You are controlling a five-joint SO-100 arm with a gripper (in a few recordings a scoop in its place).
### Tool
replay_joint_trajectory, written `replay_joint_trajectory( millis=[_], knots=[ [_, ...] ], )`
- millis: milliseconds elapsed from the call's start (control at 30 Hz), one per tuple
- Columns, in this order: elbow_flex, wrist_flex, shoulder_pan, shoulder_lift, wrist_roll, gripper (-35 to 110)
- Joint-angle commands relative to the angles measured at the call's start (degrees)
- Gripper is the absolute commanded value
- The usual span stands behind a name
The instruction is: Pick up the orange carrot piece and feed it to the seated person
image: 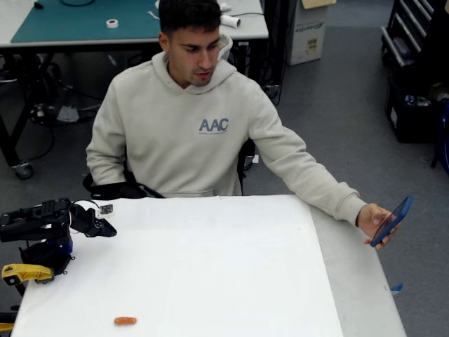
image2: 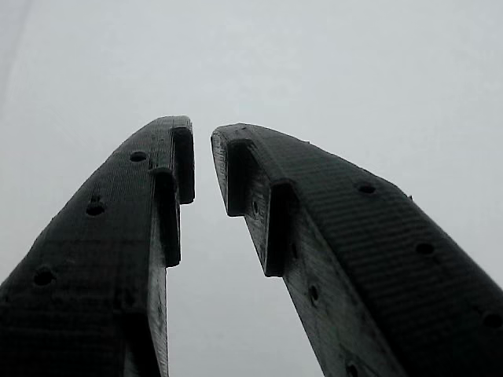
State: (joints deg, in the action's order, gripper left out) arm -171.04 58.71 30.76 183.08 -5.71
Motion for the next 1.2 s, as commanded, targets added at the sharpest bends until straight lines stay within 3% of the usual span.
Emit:
replay_joint_trajectory(
  millis=[0,1167],
  knots=[
    [1.8,-0.2,0.3,5.5,-0.7,-2],
    [3.3,-1.0,0.3,2.8,-0.4,-2]
  ],
)
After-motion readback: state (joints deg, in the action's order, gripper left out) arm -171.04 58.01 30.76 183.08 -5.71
